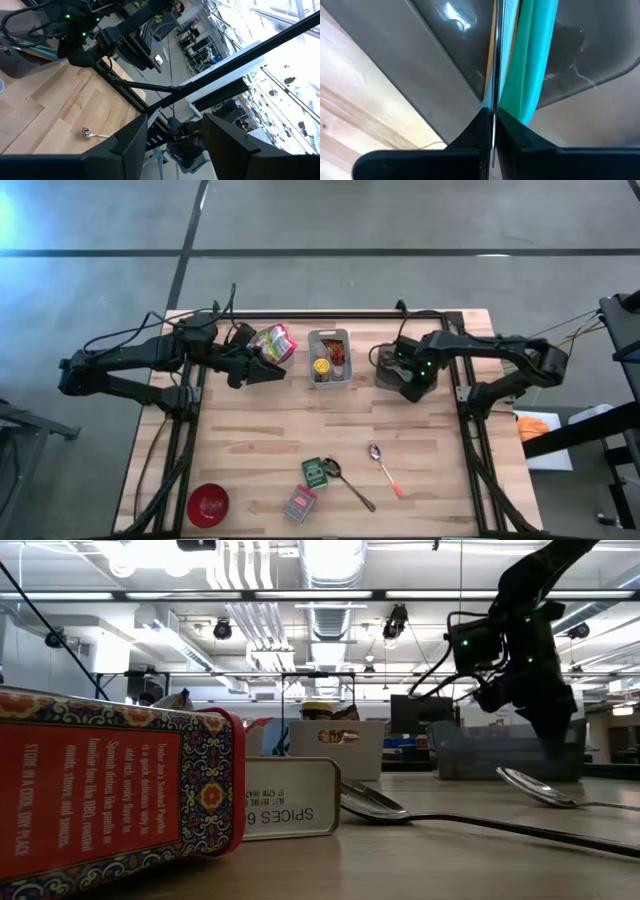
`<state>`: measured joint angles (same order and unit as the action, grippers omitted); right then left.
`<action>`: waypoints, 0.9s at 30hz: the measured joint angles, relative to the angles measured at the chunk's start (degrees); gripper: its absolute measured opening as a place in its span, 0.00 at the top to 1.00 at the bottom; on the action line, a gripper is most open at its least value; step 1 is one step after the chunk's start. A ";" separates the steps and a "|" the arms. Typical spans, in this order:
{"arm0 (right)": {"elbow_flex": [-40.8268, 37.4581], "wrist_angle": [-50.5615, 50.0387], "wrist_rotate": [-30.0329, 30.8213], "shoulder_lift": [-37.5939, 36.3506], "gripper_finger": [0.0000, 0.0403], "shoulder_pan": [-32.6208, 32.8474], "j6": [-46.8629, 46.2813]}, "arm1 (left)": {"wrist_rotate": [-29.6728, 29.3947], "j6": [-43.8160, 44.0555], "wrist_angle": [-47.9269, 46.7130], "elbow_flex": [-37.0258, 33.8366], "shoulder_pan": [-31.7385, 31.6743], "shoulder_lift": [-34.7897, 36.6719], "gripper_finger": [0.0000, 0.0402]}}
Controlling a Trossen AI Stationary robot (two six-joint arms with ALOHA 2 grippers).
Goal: Pick & Place Food Item
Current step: Put the silver spoon into the black bin, then put the orange spoon into the black bin
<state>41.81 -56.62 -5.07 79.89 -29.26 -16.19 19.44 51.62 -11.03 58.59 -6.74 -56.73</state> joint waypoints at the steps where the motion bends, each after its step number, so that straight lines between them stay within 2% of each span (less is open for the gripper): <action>1: -0.07 0.43 0.08 -0.56 0.98 0.00 0.06 | 0.00 0.00 -0.01 0.00 0.00 0.00 0.52; 6: -0.21 1.00 0.06 -3.05 0.98 -0.07 -0.54 | 0.00 -0.02 -0.02 0.00 0.00 0.00 0.52; 9: -0.21 0.81 -0.22 -3.51 0.94 -0.07 -0.82 | 0.00 -0.02 -0.02 0.00 0.00 0.00 0.52; 20: 0.38 0.15 -1.33 -3.35 0.52 0.00 -0.55 | 0.01 0.97 -0.39 0.00 0.00 0.00 0.52; 27: 5.41 -3.49 -1.56 -4.28 0.42 0.01 -0.50 | 0.02 12.60 -11.32 0.00 0.61 -1.44 0.52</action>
<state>47.22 -60.11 -6.63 75.61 -29.24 -16.69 19.46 64.21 -22.35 58.59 -6.13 -58.17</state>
